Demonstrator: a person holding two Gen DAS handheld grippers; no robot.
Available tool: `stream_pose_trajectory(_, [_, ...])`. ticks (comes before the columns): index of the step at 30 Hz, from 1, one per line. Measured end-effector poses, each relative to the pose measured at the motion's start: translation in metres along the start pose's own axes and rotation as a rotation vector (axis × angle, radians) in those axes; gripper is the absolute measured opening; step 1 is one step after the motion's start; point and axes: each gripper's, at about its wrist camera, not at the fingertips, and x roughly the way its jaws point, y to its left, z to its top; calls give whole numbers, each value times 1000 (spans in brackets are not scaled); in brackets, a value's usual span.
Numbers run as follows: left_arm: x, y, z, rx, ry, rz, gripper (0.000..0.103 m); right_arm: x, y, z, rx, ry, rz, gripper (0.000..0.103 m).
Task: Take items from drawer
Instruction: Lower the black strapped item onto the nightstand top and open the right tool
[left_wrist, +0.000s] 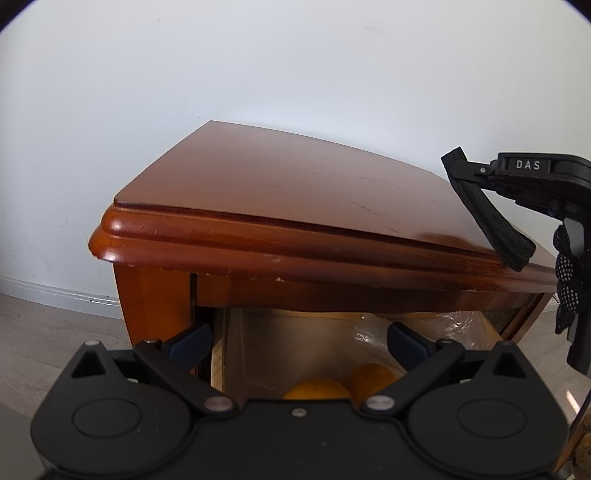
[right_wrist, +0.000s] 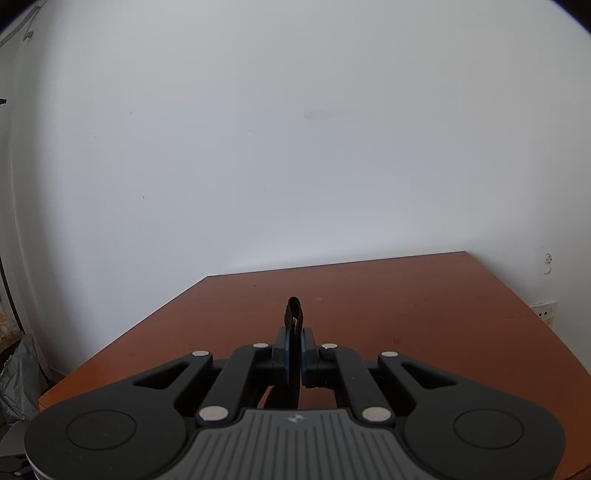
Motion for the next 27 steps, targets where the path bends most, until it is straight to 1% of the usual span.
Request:
stream_pose_trajectory(3, [5, -3, 1, -1, -3, -2, 103, 8, -5, 6, 19, 8, -14, 7])
stream_pose_trajectory(6, [45, -53, -6, -1, -5, -3, 103, 18, -10, 10, 47, 9, -26, 7])
stream_pose_trajectory(7, [47, -57, -7, -1, -5, -5, 103, 21, -12, 12, 56, 11, -28, 7])
stream_pose_trajectory(12, [47, -57, -8, -1, -6, -11, 103, 24, -19, 12, 95, 17, -29, 7])
stream_pose_trajectory(13, [48, -58, -8, -1, -6, -12, 103, 25, -19, 11, 99, 25, -27, 9])
stream_pose_trajectory(17, [54, -62, -10, 1, -8, -16, 103, 26, -18, 7, 94, 64, -28, 10])
stream_pose_trajectory(21, [54, -62, -10, 0, -9, -16, 103, 26, -16, 8, 80, 60, -37, 10])
stream_pose_trajectory(24, [53, -63, -10, -1, -8, -17, 103, 27, -15, 8, 78, 62, -38, 14])
stream_pose_trajectory(25, [53, -62, -10, -1, -8, -17, 103, 27, -15, 8, 82, 64, -37, 18])
stream_pose_trajectory(27, [54, -62, -11, -2, -8, -16, 103, 26, -15, 9, 83, 64, -36, 21])
